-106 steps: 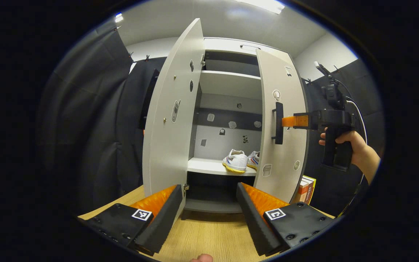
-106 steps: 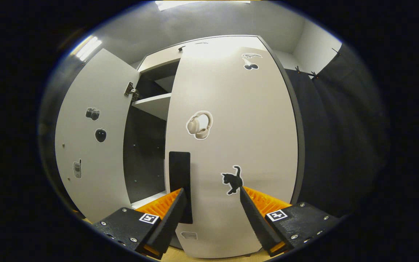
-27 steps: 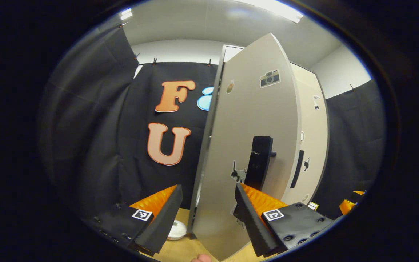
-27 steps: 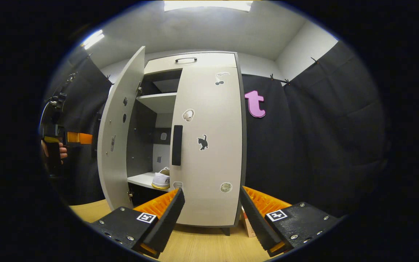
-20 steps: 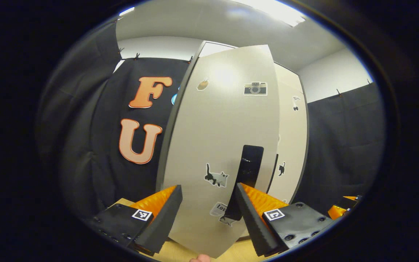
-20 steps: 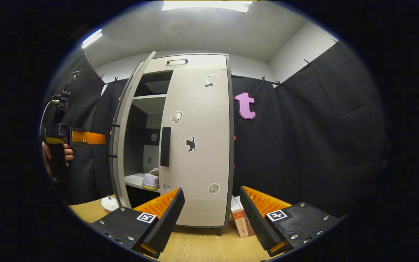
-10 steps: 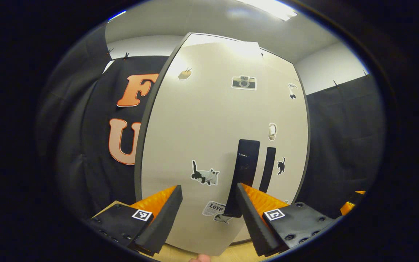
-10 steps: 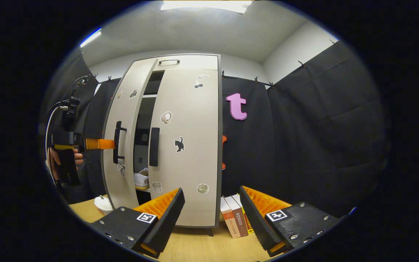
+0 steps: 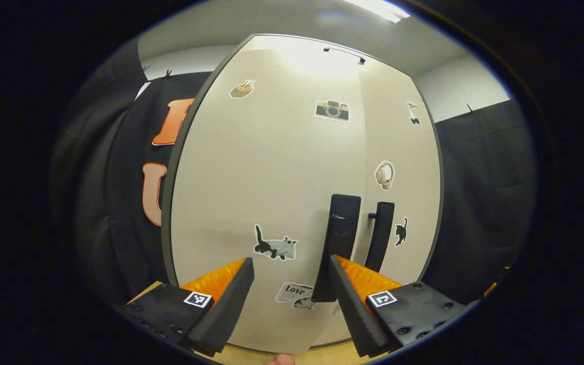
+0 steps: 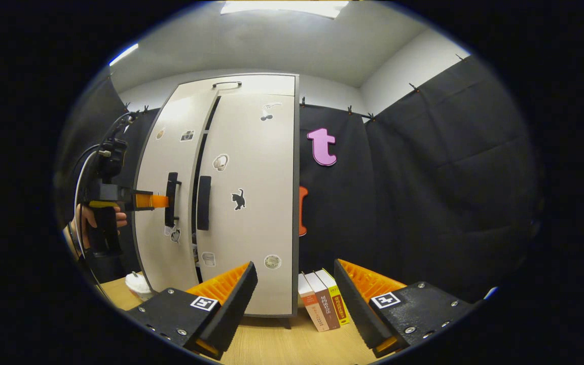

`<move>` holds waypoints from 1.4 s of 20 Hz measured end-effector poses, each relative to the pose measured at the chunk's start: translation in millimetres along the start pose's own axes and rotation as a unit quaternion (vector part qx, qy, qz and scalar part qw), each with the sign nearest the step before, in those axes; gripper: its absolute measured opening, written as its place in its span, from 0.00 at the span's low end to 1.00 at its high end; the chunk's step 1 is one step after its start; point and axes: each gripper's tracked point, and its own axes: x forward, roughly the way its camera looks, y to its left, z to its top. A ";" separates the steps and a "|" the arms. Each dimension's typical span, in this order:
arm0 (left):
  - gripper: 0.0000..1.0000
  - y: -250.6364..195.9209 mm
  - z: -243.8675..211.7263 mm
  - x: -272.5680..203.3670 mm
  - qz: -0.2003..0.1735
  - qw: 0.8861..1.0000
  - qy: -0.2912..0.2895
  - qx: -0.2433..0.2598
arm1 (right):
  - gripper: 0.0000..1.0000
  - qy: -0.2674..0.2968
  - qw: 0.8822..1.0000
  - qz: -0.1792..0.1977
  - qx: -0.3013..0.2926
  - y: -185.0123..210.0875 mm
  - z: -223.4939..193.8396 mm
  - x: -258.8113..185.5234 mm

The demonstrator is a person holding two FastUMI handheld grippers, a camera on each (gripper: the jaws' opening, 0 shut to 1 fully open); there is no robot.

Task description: Grab one shoe with the right hand and put it into the shoe cabinet, grab the other shoe with the left hand and put it into the shoe cabinet; then close the right door with the right hand and the left door with the left hand.

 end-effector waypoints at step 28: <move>0.96 31.2 -3.4 -174.3 0.054 0.998 -0.027 -0.008 | 0.94 0.008 0.999 0.046 0.018 31.7 -6.4 3.8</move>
